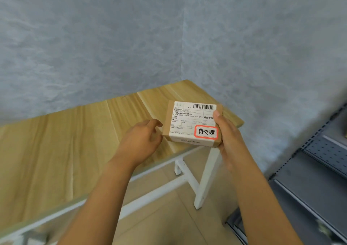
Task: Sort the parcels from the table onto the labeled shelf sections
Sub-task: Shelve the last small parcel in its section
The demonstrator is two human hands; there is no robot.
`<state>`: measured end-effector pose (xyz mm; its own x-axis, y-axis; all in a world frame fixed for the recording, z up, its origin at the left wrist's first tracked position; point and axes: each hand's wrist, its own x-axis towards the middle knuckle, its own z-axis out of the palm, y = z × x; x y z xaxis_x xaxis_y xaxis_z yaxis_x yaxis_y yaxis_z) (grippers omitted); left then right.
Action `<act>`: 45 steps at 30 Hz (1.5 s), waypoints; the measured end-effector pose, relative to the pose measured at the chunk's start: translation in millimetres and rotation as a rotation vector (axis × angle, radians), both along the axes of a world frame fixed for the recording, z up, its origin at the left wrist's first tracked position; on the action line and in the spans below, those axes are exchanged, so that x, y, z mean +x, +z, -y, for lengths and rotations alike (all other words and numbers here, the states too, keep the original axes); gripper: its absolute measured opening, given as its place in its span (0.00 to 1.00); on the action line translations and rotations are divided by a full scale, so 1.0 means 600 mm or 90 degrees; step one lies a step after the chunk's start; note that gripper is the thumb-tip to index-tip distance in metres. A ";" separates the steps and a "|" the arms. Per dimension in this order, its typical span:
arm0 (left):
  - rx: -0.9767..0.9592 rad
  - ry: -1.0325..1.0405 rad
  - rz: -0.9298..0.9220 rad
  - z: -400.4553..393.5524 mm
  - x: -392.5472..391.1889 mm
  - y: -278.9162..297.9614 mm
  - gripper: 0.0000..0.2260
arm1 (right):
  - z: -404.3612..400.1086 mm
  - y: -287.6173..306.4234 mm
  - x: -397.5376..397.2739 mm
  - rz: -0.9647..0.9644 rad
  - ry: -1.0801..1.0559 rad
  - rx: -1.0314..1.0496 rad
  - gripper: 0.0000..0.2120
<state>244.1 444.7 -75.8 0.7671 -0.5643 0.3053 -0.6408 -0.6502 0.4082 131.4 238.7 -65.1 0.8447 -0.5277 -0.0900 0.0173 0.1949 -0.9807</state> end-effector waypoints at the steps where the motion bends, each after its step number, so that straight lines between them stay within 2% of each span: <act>1: 0.005 -0.008 -0.003 0.005 -0.023 -0.003 0.14 | 0.002 -0.006 -0.022 -0.002 -0.012 0.013 0.18; 5: -0.012 -0.031 -0.010 0.012 -0.112 -0.023 0.13 | 0.005 -0.030 -0.109 -0.028 -0.053 0.052 0.21; 14: 0.009 -0.121 -0.028 0.000 -0.245 -0.056 0.13 | -0.029 -0.032 -0.301 -0.049 -0.137 0.026 0.24; 20: 0.011 -0.249 -0.026 -0.030 -0.331 -0.056 0.11 | -0.109 -0.017 -0.435 -0.012 -0.240 0.025 0.20; 24: 0.034 -0.315 0.005 -0.059 -0.370 -0.041 0.14 | -0.172 0.002 -0.517 -0.019 -0.265 0.003 0.22; 31: 0.030 -0.399 0.149 -0.012 -0.440 0.101 0.15 | -0.181 0.132 -0.610 0.030 -0.317 -0.093 0.22; 36: -0.024 -0.379 0.268 0.039 -0.510 0.236 0.15 | -0.149 0.246 -0.675 0.105 -0.328 -0.145 0.22; 41: -0.045 -0.365 0.360 0.073 -0.577 0.312 0.17 | -0.117 0.326 -0.769 0.121 -0.337 -0.206 0.19; 45: -0.066 -0.370 0.396 0.117 -0.667 0.356 0.16 | -0.090 0.375 -0.882 0.096 -0.367 -0.270 0.25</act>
<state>-156.3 374.5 137.9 0.0403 -0.7619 0.6464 -0.9878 -0.1276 -0.0889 -397.9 292.5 160.2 0.4096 -0.8561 0.3153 0.1429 -0.2811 -0.9490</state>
